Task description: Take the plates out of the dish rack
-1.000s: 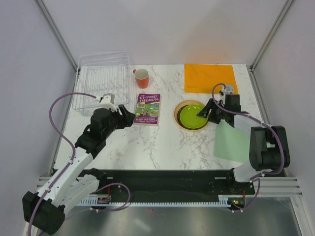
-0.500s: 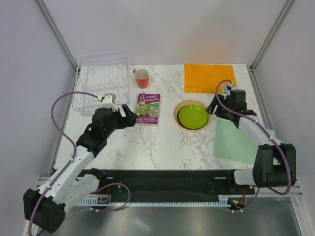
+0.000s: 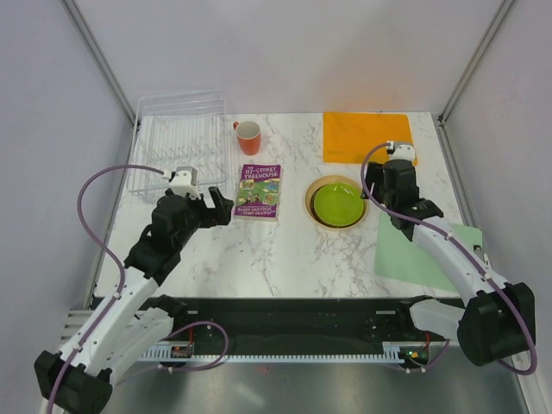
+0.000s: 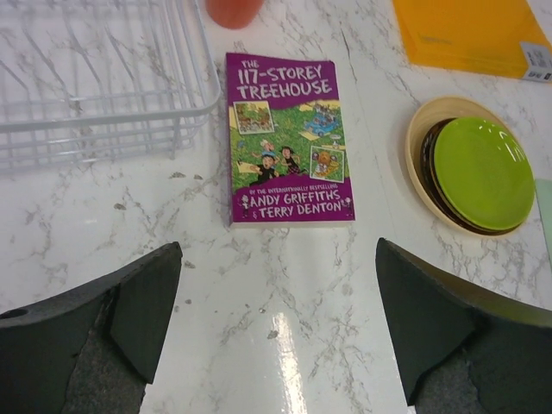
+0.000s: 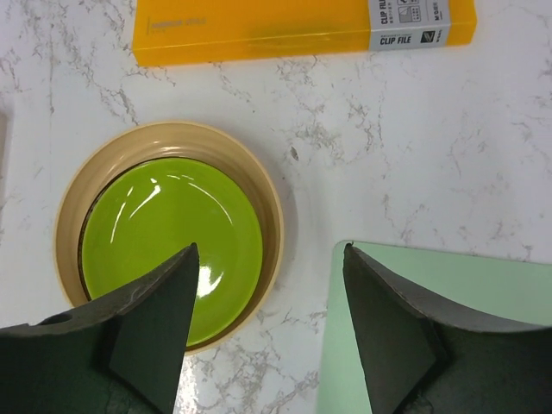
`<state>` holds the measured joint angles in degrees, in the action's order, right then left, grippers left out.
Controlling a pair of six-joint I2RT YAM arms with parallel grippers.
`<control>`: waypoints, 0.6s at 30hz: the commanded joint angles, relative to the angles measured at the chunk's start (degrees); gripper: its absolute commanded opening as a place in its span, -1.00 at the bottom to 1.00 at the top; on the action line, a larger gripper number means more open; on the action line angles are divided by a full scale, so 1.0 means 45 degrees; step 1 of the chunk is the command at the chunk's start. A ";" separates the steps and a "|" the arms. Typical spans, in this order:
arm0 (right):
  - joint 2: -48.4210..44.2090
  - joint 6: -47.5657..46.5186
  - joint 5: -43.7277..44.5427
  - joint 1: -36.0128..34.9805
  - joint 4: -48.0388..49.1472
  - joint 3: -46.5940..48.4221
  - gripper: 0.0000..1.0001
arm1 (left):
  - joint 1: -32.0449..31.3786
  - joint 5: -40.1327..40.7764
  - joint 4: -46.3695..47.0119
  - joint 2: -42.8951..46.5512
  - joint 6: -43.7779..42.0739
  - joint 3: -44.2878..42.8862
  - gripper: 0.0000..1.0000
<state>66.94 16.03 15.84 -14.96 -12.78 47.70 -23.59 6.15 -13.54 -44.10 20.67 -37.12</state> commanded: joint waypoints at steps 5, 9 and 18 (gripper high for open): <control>-0.0596 -0.0675 0.2024 -0.0367 0.0495 -0.0152 0.50 | -0.0011 0.2285 -0.0562 0.1264 -0.2893 -0.2060 1.00; -0.1921 -0.0750 0.2067 -0.0367 0.0768 -0.0015 0.96 | -0.0011 0.1934 -0.0488 0.1030 -0.2757 -0.2376 0.99; -0.3213 -0.1277 0.2945 -0.0386 0.0632 0.0220 0.96 | 0.0009 0.2441 -0.0273 0.1010 -0.2229 -0.2083 1.00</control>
<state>53.98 11.99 25.47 -16.40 -10.68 47.07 -23.59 14.35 -15.97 -40.05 11.49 -46.50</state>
